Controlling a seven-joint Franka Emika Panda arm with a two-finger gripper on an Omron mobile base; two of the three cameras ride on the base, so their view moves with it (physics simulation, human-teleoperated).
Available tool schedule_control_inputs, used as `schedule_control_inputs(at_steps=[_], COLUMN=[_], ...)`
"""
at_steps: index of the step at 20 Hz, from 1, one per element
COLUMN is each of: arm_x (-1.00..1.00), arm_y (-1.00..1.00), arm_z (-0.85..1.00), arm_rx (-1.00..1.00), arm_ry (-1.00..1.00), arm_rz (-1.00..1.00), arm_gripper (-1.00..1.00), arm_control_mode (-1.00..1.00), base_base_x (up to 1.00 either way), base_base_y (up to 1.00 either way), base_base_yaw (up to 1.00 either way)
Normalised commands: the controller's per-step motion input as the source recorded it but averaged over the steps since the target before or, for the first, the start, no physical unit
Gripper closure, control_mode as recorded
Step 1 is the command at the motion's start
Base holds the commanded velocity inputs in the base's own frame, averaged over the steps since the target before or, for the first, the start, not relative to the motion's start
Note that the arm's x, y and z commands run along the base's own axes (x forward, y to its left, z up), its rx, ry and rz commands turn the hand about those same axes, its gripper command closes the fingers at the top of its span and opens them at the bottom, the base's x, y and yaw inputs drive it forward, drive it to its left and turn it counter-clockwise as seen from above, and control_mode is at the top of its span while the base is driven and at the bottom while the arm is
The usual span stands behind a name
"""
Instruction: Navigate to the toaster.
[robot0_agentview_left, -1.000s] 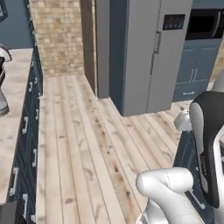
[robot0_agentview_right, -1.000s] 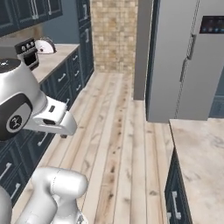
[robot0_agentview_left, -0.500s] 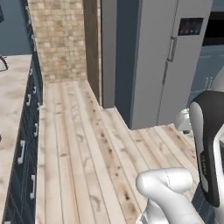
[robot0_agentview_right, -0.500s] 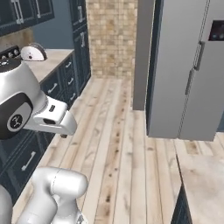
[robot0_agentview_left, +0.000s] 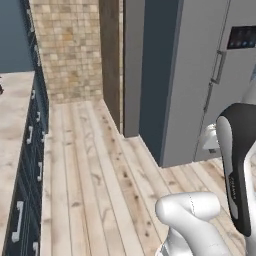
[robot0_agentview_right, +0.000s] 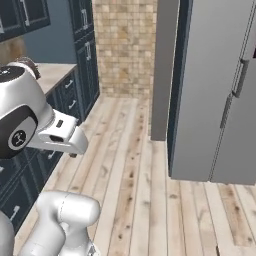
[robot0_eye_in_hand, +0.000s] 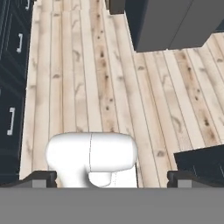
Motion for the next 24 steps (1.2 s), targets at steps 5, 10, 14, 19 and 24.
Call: schedule_control_inputs(at_steps=[5, 10, 14, 19, 24], arm_x=[0.00, 0.00, 0.00, 0.00, 0.00], arm_y=[0.00, 0.00, 0.00, 0.00, 0.00], arm_z=[0.00, 0.00, 0.00, 0.00, 0.00], arm_rx=[0.00, 0.00, 0.00, 0.00, 0.00], arm_ry=[0.00, 0.00, 0.00, 0.00, 0.00], arm_rz=[0.00, 0.00, 0.00, 0.00, 0.00], arm_gripper=[-1.00, -1.00, -1.00, -1.00, -1.00], arm_control_mode=[1.00, 1.00, 1.00, 1.00, 1.00], base_base_x=[1.00, 1.00, 1.00, 1.00, 1.00], base_base_y=[0.01, 0.00, 0.00, 0.02, 0.03], base_base_yaw=[0.00, 0.00, 0.00, 0.01, 0.08])
